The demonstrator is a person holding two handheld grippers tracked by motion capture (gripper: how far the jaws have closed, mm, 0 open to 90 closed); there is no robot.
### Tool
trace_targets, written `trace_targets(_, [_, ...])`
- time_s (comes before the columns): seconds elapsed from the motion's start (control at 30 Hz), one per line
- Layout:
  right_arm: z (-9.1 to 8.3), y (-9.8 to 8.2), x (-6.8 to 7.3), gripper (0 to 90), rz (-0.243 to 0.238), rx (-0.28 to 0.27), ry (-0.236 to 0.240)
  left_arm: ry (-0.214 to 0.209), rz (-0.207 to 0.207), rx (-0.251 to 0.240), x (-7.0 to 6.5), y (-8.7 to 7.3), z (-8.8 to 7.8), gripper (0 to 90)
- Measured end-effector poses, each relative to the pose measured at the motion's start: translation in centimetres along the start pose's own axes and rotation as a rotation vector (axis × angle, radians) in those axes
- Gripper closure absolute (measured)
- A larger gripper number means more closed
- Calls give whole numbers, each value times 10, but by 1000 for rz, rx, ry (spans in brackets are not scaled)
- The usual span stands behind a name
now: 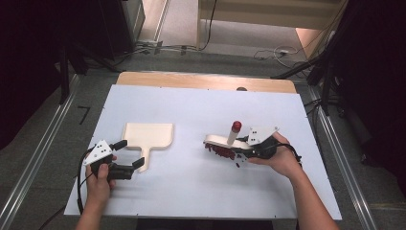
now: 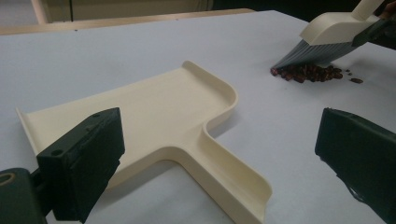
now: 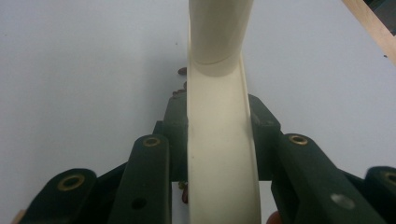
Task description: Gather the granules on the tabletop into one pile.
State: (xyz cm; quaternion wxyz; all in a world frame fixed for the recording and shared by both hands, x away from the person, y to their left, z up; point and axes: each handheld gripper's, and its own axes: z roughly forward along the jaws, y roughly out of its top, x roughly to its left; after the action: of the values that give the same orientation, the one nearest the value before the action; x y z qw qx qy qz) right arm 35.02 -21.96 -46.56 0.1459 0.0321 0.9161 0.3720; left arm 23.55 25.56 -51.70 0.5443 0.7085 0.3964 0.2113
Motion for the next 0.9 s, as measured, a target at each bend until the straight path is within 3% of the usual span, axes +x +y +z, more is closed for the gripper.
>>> trace_targets(0.23, [-6,1,9,654,19,-6,-22,-1,0,0,0,0,0,18])
trace_targets(0.47, [-13,2,13,654,122,-34,-115,-4,2,0,0,0,0,18])
trace_targets(0.6, [-20,-2,15,654,236,-40,-187,-5,5,1,1,0,0,18])
trace_targets(0.7, [-27,-5,18,653,384,-41,-257,-4,4,1,0,0,0,19])
trace_targets(0.8, [-33,-3,24,653,536,6,-347,-5,4,-1,1,0,0,18])
trace_targets(0.9, [-36,1,30,653,599,47,-395,-5,4,1,1,0,0,19])
